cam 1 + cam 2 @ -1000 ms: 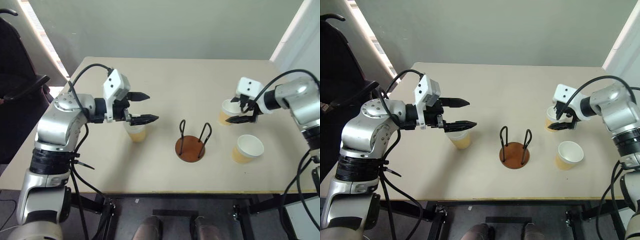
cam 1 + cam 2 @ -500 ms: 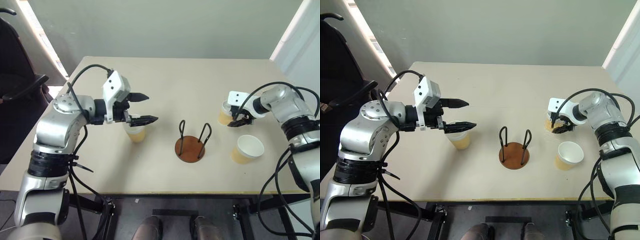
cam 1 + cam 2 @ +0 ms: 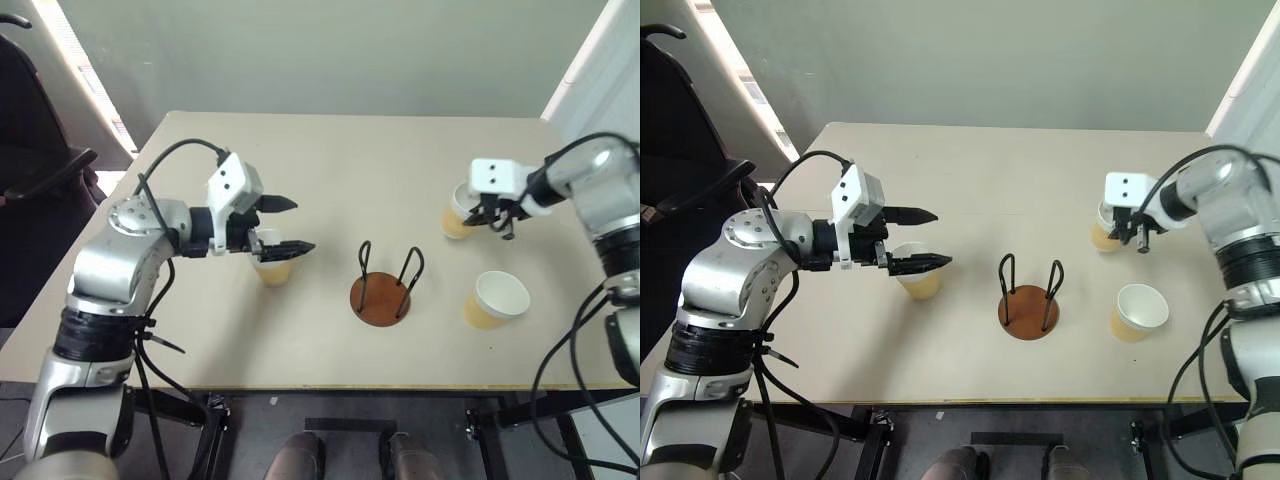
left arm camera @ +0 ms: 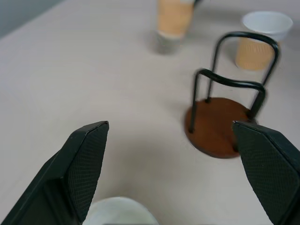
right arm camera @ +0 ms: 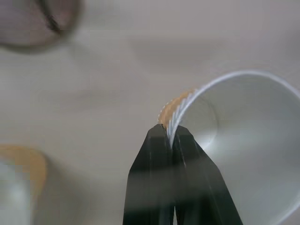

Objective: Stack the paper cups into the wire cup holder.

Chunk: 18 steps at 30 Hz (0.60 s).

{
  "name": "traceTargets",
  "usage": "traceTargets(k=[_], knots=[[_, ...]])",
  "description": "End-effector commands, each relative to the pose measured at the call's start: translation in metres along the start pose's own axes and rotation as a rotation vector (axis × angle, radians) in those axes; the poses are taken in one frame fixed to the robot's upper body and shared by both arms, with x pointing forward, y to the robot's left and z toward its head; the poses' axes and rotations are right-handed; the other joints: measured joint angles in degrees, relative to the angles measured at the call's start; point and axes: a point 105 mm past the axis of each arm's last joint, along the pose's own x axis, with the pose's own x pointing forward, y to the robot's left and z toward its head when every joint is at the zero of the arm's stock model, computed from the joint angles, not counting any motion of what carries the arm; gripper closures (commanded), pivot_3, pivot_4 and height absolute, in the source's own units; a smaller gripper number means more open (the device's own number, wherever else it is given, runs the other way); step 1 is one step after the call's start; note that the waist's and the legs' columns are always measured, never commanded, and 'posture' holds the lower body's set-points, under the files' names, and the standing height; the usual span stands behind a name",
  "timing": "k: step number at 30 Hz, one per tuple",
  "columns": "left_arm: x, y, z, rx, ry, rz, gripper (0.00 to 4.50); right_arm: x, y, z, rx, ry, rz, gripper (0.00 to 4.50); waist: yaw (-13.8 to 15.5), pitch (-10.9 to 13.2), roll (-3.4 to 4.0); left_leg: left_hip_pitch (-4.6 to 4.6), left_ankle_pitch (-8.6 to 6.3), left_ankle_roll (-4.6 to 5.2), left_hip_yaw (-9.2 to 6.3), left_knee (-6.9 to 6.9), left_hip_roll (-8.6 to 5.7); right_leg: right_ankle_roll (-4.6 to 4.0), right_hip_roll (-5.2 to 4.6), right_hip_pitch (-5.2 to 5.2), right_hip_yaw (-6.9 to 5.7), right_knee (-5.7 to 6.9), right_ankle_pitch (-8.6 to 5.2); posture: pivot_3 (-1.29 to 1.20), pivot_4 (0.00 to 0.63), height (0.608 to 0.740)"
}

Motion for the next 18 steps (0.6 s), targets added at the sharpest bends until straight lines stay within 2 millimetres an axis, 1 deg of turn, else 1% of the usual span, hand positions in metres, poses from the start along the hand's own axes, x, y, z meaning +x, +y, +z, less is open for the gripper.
traceTargets(k=[1,3,4,6,7,11,14,18], knots=[[0.002,-0.008,0.013,0.045,-0.031,-0.036,0.00,-0.036,0.012,0.052,-0.144,-0.113,0.001,4.47,-0.1,0.0,0.00,-0.02,0.01,-0.01,0.00,-0.01,0.00,0.00,0.01,-0.02,0.00,-0.02,0.00,0.00,0.150,0.740],[0.004,-0.011,0.013,0.045,-0.030,-0.055,0.00,-0.050,0.027,0.081,-0.211,-0.169,0.026,4.47,-0.2,0.0,0.00,0.01,0.03,-0.06,0.00,-0.03,0.03,-0.08,0.04,-0.02,0.00,0.01,-0.06,0.00,0.150,0.740],[0.005,-0.012,0.013,0.047,-0.029,-0.063,0.00,-0.055,0.037,0.095,-0.241,-0.203,0.049,4.47,-0.2,0.0,0.00,0.00,0.05,-0.07,-0.01,-0.03,0.06,-0.38,0.06,-0.02,0.00,0.00,-0.25,0.00,0.150,0.740],[0.007,-0.012,0.014,0.049,-0.030,-0.071,0.00,-0.060,0.054,0.115,-0.279,-0.251,0.098,4.47,-0.3,0.0,0.00,0.01,0.08,-0.10,-0.02,-0.03,0.06,-0.55,0.06,-0.03,-0.01,0.04,-0.36,0.00,0.150,0.740],[0.008,-0.012,0.014,0.051,-0.030,-0.075,0.00,-0.061,0.061,0.121,-0.290,-0.265,0.122,4.47,-0.3,0.0,0.00,0.02,0.08,-0.10,-0.02,-0.02,0.06,-0.55,0.08,-0.02,-0.01,0.05,-0.36,0.00,0.150,0.740],[0.013,-0.012,0.015,0.053,-0.033,-0.093,0.00,-0.056,0.074,0.126,-0.300,-0.261,0.176,4.47,-0.3,0.0,-0.05,0.13,0.14,-0.03,-0.05,0.05,0.05,-0.58,0.07,0.12,-0.01,0.05,-0.37,0.00,0.150,0.740],[0.015,-0.013,0.015,0.053,-0.036,-0.098,0.00,-0.047,0.076,0.125,-0.314,-0.251,0.190,4.47,-0.3,0.0,-0.05,0.14,0.21,0.06,-0.05,0.12,-0.01,-0.60,0.05,0.14,0.06,0.05,-0.36,0.00,0.150,0.740],[0.016,-0.015,0.014,0.055,-0.035,-0.100,0.00,-0.032,0.074,0.118,-0.343,-0.219,0.192,4.47,-0.3,0.0,-0.04,0.24,0.23,0.11,-0.06,0.09,0.01,-0.60,0.06,0.15,0.06,0.15,-0.36,0.00,0.150,0.740]])
